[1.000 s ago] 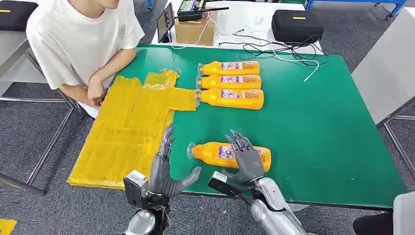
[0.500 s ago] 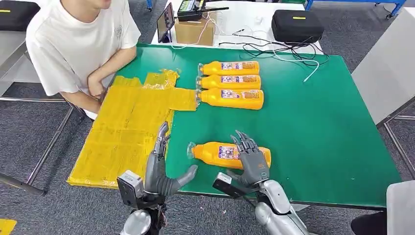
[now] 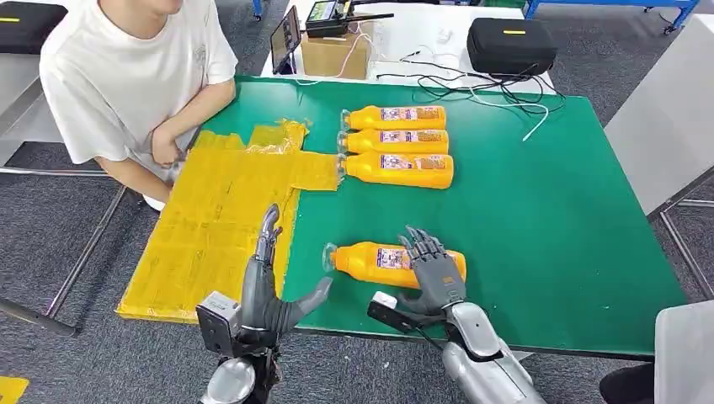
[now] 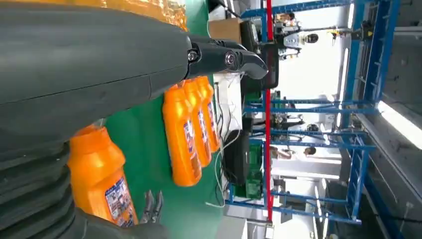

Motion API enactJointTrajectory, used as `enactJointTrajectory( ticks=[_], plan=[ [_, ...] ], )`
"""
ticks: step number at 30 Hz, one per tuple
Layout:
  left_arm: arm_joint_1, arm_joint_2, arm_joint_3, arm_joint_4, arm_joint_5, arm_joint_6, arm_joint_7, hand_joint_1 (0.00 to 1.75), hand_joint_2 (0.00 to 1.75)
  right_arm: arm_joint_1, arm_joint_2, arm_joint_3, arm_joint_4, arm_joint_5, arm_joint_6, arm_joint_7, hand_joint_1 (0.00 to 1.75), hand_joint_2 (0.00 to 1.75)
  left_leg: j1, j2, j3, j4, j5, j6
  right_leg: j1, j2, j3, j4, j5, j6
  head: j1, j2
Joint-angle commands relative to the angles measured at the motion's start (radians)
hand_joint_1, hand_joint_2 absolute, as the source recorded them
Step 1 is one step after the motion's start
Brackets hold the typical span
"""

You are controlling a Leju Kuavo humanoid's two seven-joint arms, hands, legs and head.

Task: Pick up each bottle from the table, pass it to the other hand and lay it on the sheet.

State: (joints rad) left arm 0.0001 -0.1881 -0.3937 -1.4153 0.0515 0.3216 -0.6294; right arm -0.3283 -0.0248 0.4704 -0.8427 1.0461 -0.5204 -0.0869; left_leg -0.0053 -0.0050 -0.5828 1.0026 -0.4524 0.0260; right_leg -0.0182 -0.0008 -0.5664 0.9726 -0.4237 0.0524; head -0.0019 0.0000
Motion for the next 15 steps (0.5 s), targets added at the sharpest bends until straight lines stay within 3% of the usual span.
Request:
enactJointTrajectory(
  ticks=[1, 5, 12, 15],
  plan=[
    [-0.006, 0.004, 0.030, 0.009, -0.002, -0.005, 0.005, 0.00, 1.75, -0.051, -0.018, 0.031, 0.097, 0.086, -0.017, 0.075, 0.00, 1.75, 0.001, 0.001, 0.003, 0.000, -0.001, -0.002, 0.001, 0.000, 0.003, -0.001, -0.001, -0.002, 0.000, 0.000],
    [0.004, 0.000, 0.051, -0.006, 0.012, -0.014, 0.018, 0.00, 1.75, -0.055, -0.017, 0.024, 0.083, 0.156, 0.004, 0.134, 0.00, 1.75, 0.000, 0.001, 0.001, 0.000, 0.000, -0.001, 0.000, 0.001, 0.001, 0.000, 0.000, -0.001, 0.000, 0.000],
    [0.008, 0.001, 0.053, -0.009, 0.013, -0.015, 0.019, 0.00, 1.75, -0.053, -0.019, 0.022, 0.078, 0.158, 0.010, 0.135, 0.00, 1.75, 0.001, 0.001, 0.003, 0.000, -0.001, -0.002, 0.001, 0.000, 0.003, -0.001, 0.000, -0.002, 0.000, 0.000],
    [0.022, -0.002, 0.067, -0.013, -0.001, -0.010, 0.022, 0.00, 1.75, -0.041, -0.025, 0.022, 0.037, 0.224, 0.018, 0.193, 0.00, 1.75, 0.001, 0.000, 0.002, 0.000, -0.001, -0.002, 0.001, 0.000, 0.002, 0.000, -0.001, -0.002, 0.000, 0.000]
  ],
)
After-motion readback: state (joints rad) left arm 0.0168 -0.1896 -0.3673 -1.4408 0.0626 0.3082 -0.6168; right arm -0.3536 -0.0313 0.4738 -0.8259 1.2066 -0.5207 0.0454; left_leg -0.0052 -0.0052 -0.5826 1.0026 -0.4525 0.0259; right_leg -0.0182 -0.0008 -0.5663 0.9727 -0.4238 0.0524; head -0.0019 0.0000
